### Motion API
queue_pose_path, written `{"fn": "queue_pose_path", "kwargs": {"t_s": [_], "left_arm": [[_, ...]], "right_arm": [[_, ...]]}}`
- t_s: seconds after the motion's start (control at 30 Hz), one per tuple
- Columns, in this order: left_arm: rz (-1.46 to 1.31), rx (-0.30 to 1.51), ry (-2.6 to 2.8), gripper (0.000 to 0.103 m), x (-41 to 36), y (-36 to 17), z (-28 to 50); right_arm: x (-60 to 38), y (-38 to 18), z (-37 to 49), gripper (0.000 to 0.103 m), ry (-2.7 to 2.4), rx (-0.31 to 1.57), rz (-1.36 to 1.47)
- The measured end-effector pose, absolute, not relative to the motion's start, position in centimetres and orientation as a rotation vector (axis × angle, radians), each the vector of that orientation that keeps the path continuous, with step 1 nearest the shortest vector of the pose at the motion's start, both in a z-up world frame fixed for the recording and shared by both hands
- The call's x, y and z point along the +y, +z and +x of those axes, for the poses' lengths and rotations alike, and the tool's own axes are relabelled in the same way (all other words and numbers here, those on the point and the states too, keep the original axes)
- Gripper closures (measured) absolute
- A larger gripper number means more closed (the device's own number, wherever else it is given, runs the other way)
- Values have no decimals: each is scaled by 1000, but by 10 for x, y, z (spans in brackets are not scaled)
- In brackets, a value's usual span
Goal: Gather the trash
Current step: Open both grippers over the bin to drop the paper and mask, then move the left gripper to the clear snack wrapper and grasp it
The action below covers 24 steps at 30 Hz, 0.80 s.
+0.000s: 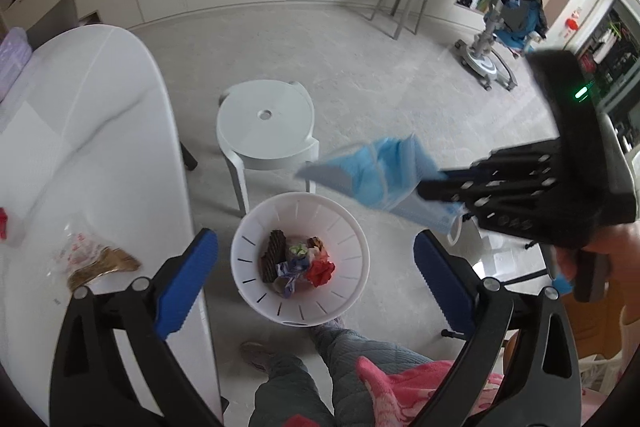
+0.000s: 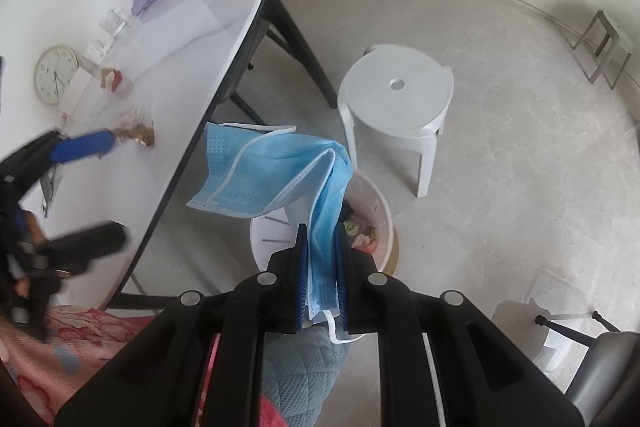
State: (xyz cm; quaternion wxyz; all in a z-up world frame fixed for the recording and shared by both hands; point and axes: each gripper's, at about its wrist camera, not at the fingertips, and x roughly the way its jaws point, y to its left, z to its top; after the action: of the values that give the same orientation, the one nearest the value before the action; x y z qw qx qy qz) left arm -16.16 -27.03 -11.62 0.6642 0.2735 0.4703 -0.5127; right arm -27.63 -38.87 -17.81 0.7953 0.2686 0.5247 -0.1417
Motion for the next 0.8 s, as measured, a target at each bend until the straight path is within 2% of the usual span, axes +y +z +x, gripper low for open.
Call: {"fn": "queue_pose_path", "kwargs": {"t_s": [0.1,0.13,0.17,0.23,0.27,0.37,0.47,0.8], "left_arm": [[612,1046,-1132,8,-261,-110,-157],[610,1041,-1121,8,-256,-107,-156],[605,1041,-1112,8,-252,-106,-154],[593,1043,-1103,8,-248,-104,-151],[590,1044,-1092,8,-245,-104,-149],[581,1041,-1065,8,-237,-101,-143],[564,1039,-1050,8,-231,-98,-138],[480,1051,-889,8,-198,-96,-91]], "right_arm": [[-382,-198,-265,88,-279,1163,585],[-378,-205,-261,74,-273,1180,574],[-375,-211,-256,47,-270,1192,564],[-369,-224,-246,19,-302,1218,534],[-367,-226,-243,13,-314,1216,528],[-364,-229,-236,11,-337,1245,541],[-364,-214,-237,3,-382,1208,540],[-371,-166,-236,3,-466,1132,516]]}}
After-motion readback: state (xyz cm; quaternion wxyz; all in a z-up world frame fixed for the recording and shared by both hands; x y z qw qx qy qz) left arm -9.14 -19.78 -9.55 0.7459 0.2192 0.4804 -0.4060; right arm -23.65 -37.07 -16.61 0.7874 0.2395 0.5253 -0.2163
